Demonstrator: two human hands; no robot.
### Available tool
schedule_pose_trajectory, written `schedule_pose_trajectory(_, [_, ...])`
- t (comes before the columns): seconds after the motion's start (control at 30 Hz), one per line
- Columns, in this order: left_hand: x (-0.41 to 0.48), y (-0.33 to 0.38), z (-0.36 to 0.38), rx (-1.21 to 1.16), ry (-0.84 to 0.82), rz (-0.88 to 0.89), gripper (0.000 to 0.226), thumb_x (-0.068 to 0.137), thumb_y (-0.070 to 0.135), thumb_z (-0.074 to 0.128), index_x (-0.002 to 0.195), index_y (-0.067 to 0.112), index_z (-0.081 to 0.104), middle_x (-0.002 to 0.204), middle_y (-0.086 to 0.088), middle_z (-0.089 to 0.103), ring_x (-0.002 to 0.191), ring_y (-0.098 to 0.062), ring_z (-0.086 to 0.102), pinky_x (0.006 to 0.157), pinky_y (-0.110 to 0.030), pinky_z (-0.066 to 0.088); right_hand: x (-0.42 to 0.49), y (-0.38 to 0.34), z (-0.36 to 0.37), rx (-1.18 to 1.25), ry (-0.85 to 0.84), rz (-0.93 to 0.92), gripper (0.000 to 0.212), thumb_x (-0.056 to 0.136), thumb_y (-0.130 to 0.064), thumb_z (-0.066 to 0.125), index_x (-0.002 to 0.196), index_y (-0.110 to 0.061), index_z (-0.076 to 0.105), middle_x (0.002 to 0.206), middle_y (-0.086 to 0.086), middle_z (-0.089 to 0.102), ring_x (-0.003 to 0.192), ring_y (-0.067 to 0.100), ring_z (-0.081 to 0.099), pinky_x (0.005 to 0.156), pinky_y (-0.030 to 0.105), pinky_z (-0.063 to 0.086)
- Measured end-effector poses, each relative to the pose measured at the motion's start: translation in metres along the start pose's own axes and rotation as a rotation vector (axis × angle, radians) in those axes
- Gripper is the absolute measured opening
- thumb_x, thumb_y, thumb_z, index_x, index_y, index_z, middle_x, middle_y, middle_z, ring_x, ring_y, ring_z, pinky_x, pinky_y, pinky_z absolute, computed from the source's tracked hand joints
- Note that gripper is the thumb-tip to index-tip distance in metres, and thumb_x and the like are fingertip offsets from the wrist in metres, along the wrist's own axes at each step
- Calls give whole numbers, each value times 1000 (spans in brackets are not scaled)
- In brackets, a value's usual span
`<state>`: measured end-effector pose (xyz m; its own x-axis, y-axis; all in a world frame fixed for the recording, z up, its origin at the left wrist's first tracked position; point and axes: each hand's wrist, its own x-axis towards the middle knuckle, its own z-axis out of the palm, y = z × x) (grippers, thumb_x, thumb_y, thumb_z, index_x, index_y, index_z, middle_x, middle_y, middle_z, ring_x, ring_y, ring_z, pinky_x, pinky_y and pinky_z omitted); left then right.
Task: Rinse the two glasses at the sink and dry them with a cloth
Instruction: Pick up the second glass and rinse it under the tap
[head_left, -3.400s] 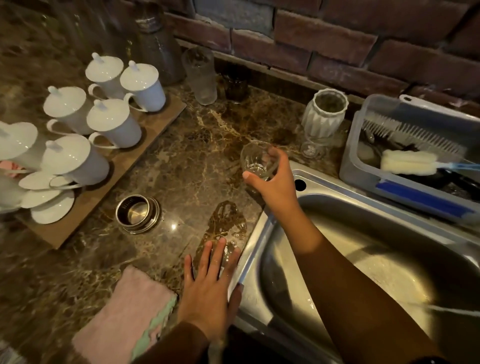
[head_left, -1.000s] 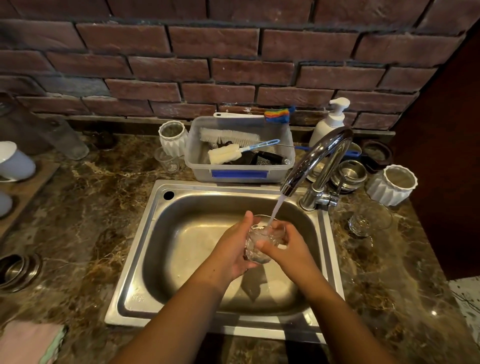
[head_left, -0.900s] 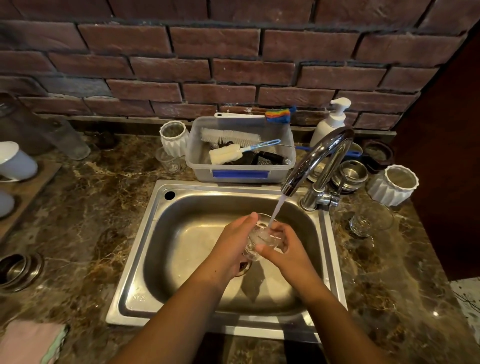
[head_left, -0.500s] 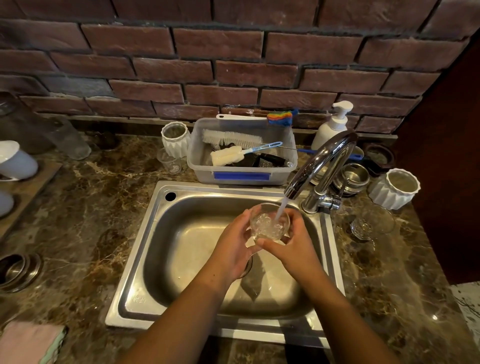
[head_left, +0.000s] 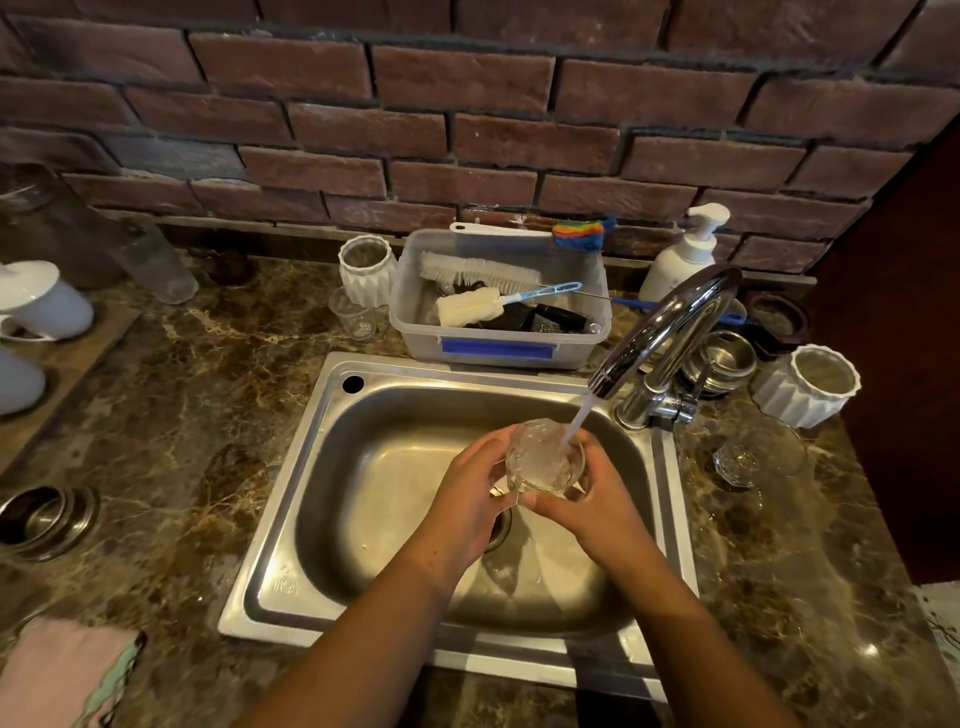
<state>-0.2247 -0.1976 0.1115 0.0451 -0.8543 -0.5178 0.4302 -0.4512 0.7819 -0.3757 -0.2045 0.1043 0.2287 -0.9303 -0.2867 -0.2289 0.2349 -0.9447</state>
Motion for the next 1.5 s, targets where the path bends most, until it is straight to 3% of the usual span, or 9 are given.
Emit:
schedule_pose_trajectory(0.2, [0,1,0,22,16,2,27,103,32,53,120,21,71,119,-1,71,120,-20,61,99,-46,49,-1,0,-3,-13,9,-5,70,76,-11,86,124,-44,47,125,-15,61,116,2,58,81,12,50])
schedule_pose_trajectory(0.47, [-1,-2,3,64,12,8,26,102,32,53,119,25,72,124,-2,70,123,-25,59,106,-52,48,1,4,-3,3,-14,-4,67,76,-6,84,122,-42,51,122,-15,63,112,1,62,82,14,54])
schedule_pose_trajectory(0.6, [-1,-3,1,71,16,-2,26,103,27,51,117,27,73,123,-3,69,122,-26,59,107,-53,46,3,6,-4,-33,-69,8,72,75,-10,86,130,-38,49,124,-15,63,117,4,61,94,21,53])
schedule_pose_trajectory(0.77, [1,-3,-1,78,-23,14,27,103,27,51,112,30,76,120,0,73,122,-23,61,108,-56,45,4,6,-7,-15,-30,12,68,78,-11,85,124,-45,49,120,-22,61,112,-6,59,83,9,50])
schedule_pose_trajectory(0.9, [3,-4,-1,106,1,9,28,103,27,49,117,28,74,121,-1,72,121,-25,62,110,-58,43,7,8,-5,-45,-64,30,73,74,-16,88,133,-38,50,125,-17,62,119,4,58,100,25,52])
schedule_pose_trajectory(1.13, [6,-6,-2,94,29,23,26,103,28,51,117,29,73,123,-2,71,121,-26,62,109,-54,46,11,7,-1,-21,-95,25,77,72,-12,88,135,-34,50,129,-10,63,122,9,59,105,32,51])
schedule_pose_trajectory(1.33, [6,-10,-1,76,0,42,29,105,27,47,118,26,73,123,-5,71,121,-26,63,105,-53,49,7,1,-4,-21,-43,39,71,76,-10,85,132,-35,49,122,-15,62,115,5,60,86,15,53])
schedule_pose_trajectory(1.43, [7,-12,2,44,4,15,29,104,32,48,120,27,71,124,-4,70,120,-25,63,107,-51,49,6,-2,-7,-105,-39,40,65,75,-16,87,122,-41,51,117,-18,62,113,4,59,91,21,51])
schedule_pose_trajectory(1.5, [6,-15,6,-8,5,-24,35,104,40,44,126,26,67,127,-4,70,121,-25,63,104,-45,51,7,-3,-10,-115,-15,29,62,75,-19,86,123,-40,52,117,-15,65,111,4,61,86,19,52])
